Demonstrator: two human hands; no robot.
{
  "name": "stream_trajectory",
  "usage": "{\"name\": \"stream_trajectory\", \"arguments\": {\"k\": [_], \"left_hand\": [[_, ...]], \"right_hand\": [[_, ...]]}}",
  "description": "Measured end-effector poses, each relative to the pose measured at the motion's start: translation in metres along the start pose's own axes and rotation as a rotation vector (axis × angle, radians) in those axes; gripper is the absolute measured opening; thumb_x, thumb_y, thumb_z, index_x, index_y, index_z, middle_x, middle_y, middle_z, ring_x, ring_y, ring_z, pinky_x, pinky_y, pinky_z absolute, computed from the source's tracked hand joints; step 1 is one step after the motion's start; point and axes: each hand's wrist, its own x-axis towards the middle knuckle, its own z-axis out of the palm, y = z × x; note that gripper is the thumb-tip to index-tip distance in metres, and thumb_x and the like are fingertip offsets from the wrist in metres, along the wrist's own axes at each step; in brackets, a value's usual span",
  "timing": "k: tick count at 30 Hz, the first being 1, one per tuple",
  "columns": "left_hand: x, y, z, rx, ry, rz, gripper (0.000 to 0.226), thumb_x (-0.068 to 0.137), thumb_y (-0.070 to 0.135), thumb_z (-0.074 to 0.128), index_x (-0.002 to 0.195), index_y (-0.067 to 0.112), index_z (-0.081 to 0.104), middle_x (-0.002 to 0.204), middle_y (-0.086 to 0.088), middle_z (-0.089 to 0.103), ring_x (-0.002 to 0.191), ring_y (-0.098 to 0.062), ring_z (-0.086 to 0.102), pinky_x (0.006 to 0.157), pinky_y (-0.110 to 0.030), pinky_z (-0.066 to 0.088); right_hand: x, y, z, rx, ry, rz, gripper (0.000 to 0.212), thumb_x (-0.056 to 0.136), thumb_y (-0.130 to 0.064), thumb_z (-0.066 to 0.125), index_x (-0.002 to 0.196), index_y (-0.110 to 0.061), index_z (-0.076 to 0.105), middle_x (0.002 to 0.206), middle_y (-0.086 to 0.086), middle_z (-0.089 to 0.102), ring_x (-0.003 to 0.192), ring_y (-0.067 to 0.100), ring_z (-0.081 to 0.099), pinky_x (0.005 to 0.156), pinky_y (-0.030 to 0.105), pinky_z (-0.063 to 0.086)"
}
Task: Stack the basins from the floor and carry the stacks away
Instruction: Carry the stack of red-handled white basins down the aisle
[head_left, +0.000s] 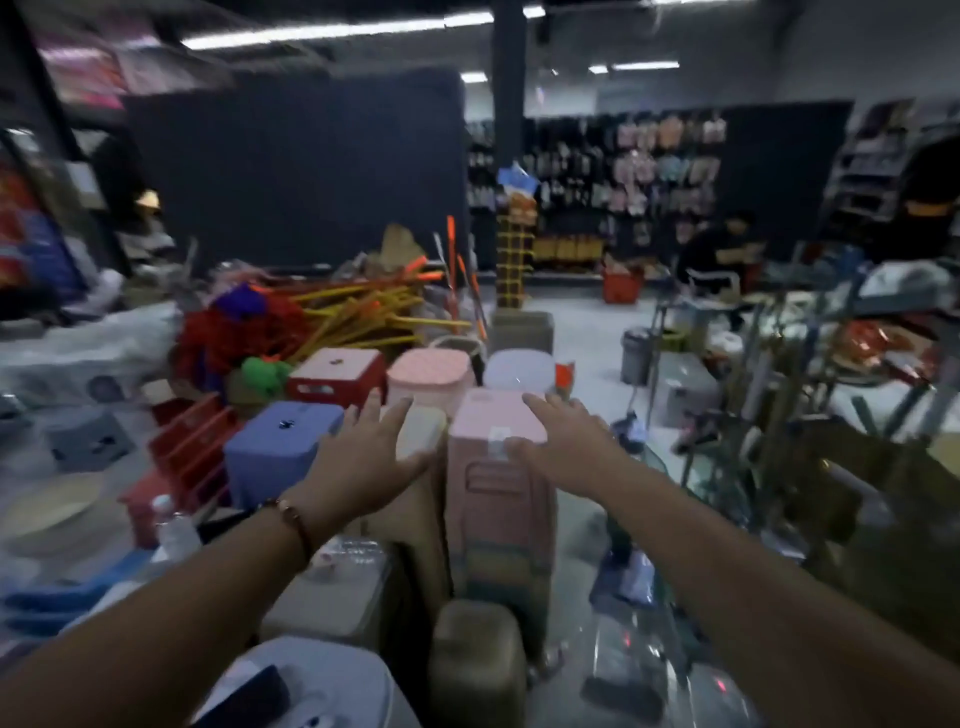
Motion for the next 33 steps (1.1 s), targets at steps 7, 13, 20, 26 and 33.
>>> {"name": "stream_trajectory", "arguments": {"k": [7, 13, 20, 26, 33], "left_hand": [[-0.085, -0.071, -0.122, 0.123, 0.206, -0.219, 0.096, 0.077, 0.084, 0.031, 0.157, 0.034, 0.013, 0.165, -0.009, 0.012, 0.149, -0.034, 0.018, 0.118, -0.053, 0.022], [-0.182, -0.135, -0.166, 0.233, 0.225, -0.365, 0.090, 0.082, 0.081, 0.032, 0.156, 0.033, 0.014, 0.163, -0.005, 0.021, 0.149, -0.028, 0.021, 0.117, -0.051, 0.027], [-0.311, -0.241, -0.200, 0.299, 0.146, -0.649, 0.087, 0.087, 0.078, 0.032, 0.157, 0.032, 0.007, 0.165, -0.007, 0.014, 0.147, -0.033, 0.022, 0.116, -0.053, 0.029], [-0.416, -0.338, -0.232, 0.335, 0.118, -0.879, 0.087, 0.089, 0.077, 0.030, 0.157, 0.031, 0.004, 0.166, -0.010, 0.007, 0.150, -0.035, 0.015, 0.118, -0.053, 0.024], [-0.468, -0.426, -0.262, 0.288, 0.075, -0.951, 0.086, 0.089, 0.076, 0.034, 0.157, 0.033, 0.002, 0.166, -0.007, 0.002, 0.151, -0.034, 0.010, 0.120, -0.053, 0.019]], "right_hand": [[-0.034, -0.125, -0.059, 0.099, 0.003, -0.358, 0.071, 0.093, -0.064, 0.043, 0.154, -0.034, 0.023, 0.163, -0.005, 0.022, 0.149, 0.022, 0.018, 0.118, 0.049, 0.022], [-0.059, -0.249, -0.051, 0.118, -0.104, -0.594, 0.072, 0.096, -0.061, 0.044, 0.156, -0.031, 0.020, 0.164, -0.003, 0.017, 0.150, 0.020, 0.015, 0.120, 0.040, 0.020], [-0.094, -0.405, 0.004, 0.131, -0.253, -0.824, 0.080, 0.089, -0.063, 0.053, 0.155, -0.029, 0.025, 0.161, -0.003, 0.026, 0.143, 0.020, 0.034, 0.116, 0.039, 0.031], [-0.134, -0.559, 0.059, 0.204, -0.319, -0.972, 0.075, 0.090, -0.063, 0.052, 0.154, -0.036, 0.024, 0.162, -0.007, 0.024, 0.145, 0.016, 0.029, 0.117, 0.039, 0.029], [-0.160, -0.659, 0.122, 0.332, -0.369, -0.928, 0.073, 0.091, -0.063, 0.050, 0.154, -0.040, 0.022, 0.164, -0.008, 0.014, 0.149, 0.018, 0.018, 0.119, 0.043, 0.023]]}}
